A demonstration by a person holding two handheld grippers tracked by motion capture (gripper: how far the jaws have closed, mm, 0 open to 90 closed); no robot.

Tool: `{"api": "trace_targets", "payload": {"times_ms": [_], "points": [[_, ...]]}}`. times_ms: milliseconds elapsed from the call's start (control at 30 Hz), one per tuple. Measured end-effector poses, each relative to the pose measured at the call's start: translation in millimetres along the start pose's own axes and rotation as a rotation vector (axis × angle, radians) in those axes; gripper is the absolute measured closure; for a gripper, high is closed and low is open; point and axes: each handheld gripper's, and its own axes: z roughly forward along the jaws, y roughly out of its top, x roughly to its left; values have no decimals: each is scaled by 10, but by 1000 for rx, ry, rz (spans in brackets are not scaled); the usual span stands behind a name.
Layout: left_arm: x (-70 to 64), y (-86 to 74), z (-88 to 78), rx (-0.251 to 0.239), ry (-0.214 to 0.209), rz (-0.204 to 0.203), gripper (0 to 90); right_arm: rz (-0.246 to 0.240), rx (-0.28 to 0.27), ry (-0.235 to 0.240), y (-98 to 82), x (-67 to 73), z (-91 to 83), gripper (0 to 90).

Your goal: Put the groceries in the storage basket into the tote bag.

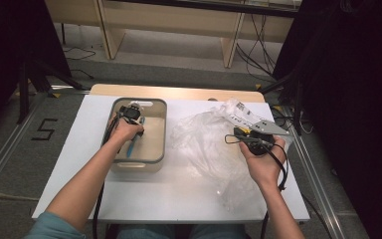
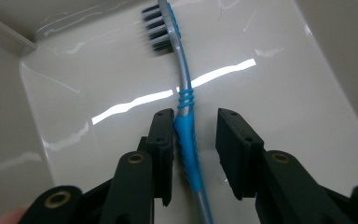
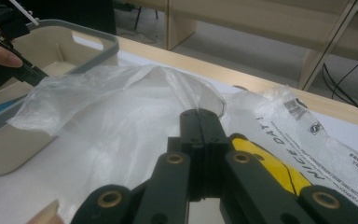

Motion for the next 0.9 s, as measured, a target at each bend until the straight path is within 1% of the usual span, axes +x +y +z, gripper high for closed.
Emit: {"api": "trace_targets", "payload": {"times_ms": [67,167,467,633,900], "points": [[-1,7,1,6,0,3,667,0,1,-1,-1,-2,-1,900],[3,14,3,10,0,-4,673,0,-1,0,-1,-2,-1,900],[21,30,-1,31,2,-18,734,-1,-1,0,-1,2,-4,900],[-1,41,-1,44,12,-16,765,1,-4,1,-2,-2,-7,900],[-23,57,2,60,24,-22,780,5,0,-1,-5,-5,-15,900]]}}
